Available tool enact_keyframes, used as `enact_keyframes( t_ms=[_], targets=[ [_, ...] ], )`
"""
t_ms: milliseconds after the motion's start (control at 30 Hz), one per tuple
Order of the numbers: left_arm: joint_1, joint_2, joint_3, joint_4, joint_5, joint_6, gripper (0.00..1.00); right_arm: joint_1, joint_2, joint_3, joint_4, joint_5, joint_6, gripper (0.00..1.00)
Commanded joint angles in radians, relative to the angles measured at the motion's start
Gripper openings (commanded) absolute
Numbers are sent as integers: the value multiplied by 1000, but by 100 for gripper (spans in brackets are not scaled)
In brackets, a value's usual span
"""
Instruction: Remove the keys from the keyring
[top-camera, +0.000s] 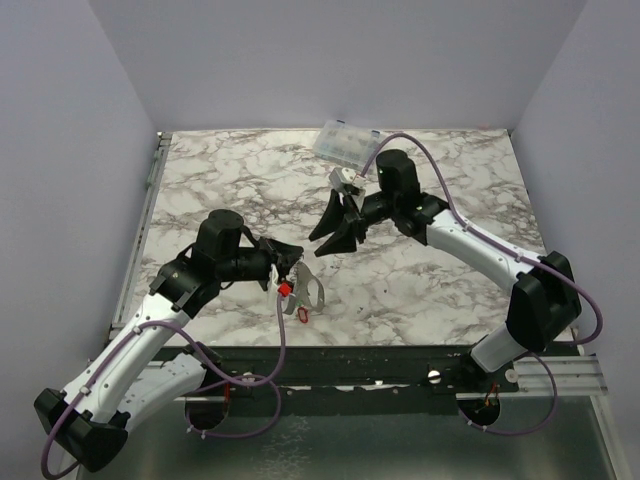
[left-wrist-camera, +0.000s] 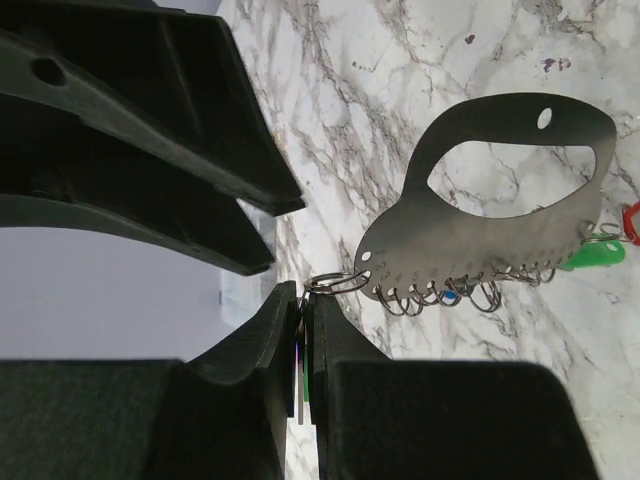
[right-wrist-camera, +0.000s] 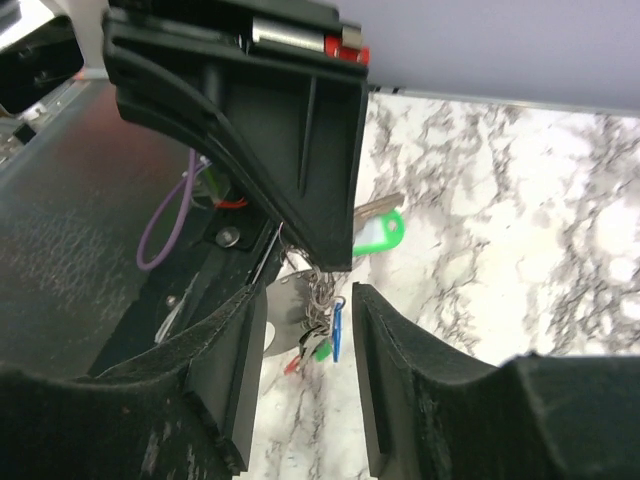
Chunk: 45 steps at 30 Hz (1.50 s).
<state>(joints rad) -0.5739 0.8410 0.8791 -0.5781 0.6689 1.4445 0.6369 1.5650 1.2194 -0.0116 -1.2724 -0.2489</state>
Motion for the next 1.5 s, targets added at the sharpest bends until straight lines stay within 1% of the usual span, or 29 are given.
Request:
enact_keyframes(
  t_ms=[0, 33, 100, 200, 300, 400, 433, 500, 567, 733, 800, 933, 1033, 1133, 1200, 1367, 1467],
  targets=[
    [-8, -68, -50, 115, 55, 57, 0, 5, -16, -61, -12, 31, -1, 51],
    [-7, -74, -57, 130, 49, 48, 0, 6, -17, -78, 34, 24, 35, 56],
    [-7, -70, -50, 134, 36, 17, 0, 6, -19, -114, 140, 26, 129, 61],
    [-9, -48, -25, 133, 18, -36, 0, 7, -18, -162, 307, 52, 287, 64],
    [-9, -44, -20, 133, 35, -30, 0, 9, -5, -191, 437, 41, 390, 64],
    [-9, -54, -34, 134, 53, 6, 0, 10, 13, -211, 597, 9, 513, 64],
    [-10, -57, -37, 135, 53, 16, 0, 10, 18, -218, 668, 4, 555, 63],
    [-12, -54, -35, 133, 52, 18, 0, 12, 34, -230, 755, -12, 627, 60],
    [-12, -53, -32, 133, 53, 20, 0, 15, 49, -236, 813, -15, 681, 60],
    [-14, -54, -29, 133, 61, 38, 0, 18, 89, -241, 905, -10, 756, 60],
    [-15, -56, -29, 135, 60, 51, 0, 20, 107, -245, 971, -9, 817, 59],
    [-15, -57, -32, 139, 51, 67, 0, 28, 143, -261, 1132, -24, 949, 55],
    [-15, -60, -34, 143, 42, 78, 0, 35, 159, -278, 1222, -35, 1022, 53],
    [-15, -64, -41, 145, 35, 93, 0, 42, 163, -284, 1273, -42, 1064, 47],
    [-16, -65, -43, 148, 31, 96, 0, 49, 156, -290, 1279, -39, 1067, 44],
    [-17, -65, -46, 152, 23, 100, 0, 67, 133, -299, 1273, -38, 1059, 32],
    [-17, -64, -46, 152, 24, 100, 0, 70, 124, -299, 1246, -28, 1039, 31]
  ],
)
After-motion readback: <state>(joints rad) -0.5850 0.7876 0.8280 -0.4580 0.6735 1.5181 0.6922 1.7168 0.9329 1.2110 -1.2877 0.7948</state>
